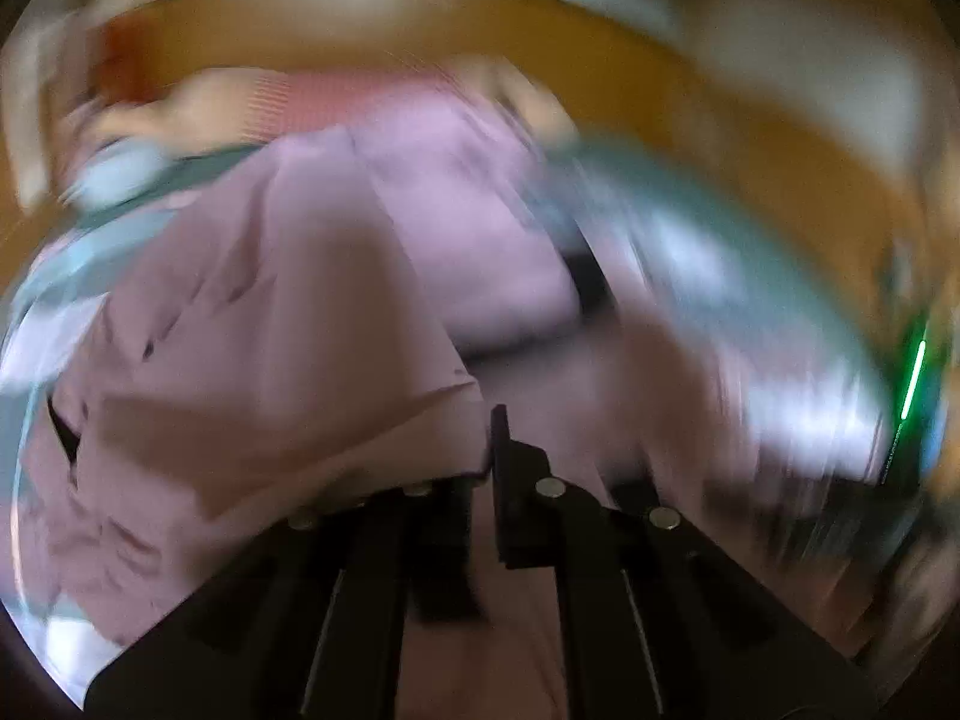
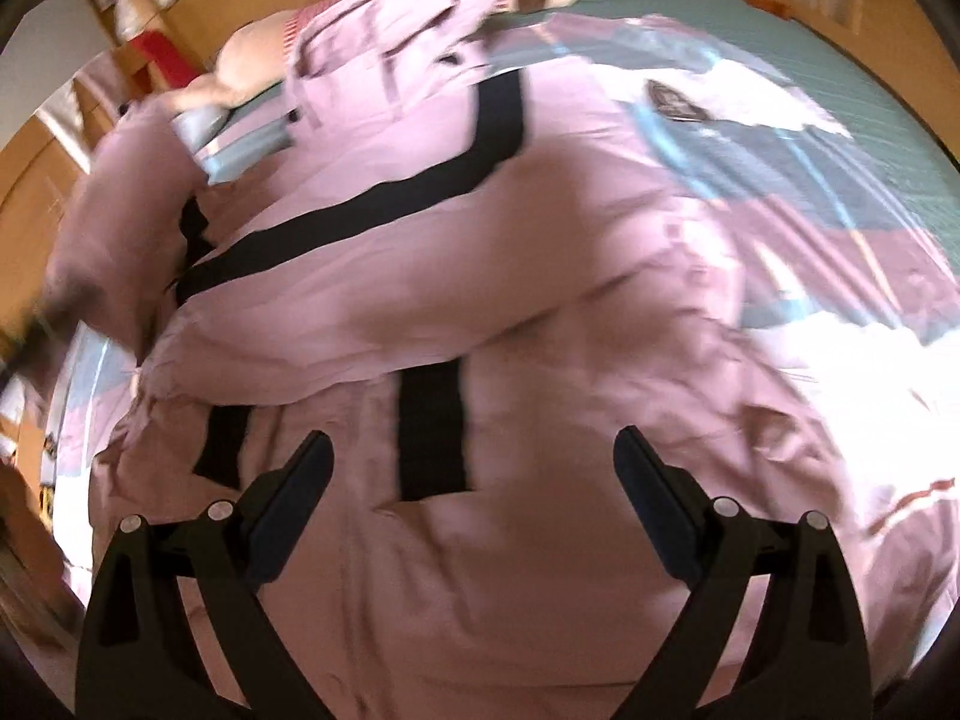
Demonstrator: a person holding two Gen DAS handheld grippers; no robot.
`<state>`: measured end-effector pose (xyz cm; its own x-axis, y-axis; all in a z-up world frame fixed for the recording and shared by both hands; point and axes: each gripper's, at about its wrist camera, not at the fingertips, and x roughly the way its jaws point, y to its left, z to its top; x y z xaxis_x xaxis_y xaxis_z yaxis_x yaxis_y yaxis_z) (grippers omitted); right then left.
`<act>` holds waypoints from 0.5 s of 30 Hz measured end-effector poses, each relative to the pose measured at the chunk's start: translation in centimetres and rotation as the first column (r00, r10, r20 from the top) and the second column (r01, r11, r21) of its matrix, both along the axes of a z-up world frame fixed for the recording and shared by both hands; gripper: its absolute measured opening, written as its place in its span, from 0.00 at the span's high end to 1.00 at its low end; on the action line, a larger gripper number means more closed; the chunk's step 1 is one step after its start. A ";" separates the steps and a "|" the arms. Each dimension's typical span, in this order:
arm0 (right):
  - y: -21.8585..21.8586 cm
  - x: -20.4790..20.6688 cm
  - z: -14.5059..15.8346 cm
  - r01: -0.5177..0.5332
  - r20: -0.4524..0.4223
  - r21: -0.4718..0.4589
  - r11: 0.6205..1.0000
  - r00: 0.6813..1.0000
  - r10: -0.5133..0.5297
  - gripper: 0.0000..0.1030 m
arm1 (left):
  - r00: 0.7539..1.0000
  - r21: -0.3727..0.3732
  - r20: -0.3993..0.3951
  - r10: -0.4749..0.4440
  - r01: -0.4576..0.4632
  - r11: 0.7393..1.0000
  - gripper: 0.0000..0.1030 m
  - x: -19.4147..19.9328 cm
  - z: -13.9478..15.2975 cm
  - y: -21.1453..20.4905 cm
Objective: Fold large clothes
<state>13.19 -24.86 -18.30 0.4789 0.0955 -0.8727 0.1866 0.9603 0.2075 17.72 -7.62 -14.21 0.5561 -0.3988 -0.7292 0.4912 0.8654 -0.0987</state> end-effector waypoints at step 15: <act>-2.2 -2.0 1.3 0.058 0.007 -0.015 0.998 0.998 -0.058 0.08 | 0.979 0.081 0.205 -0.017 0.000 0.997 0.09 -8.8 5.5 -1.4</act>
<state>11.22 -27.11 -16.97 0.4886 0.0536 -0.8709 0.2412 0.9509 0.1939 8.95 -8.98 -8.75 0.6941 -0.3494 -0.6295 0.5013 0.8621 0.0742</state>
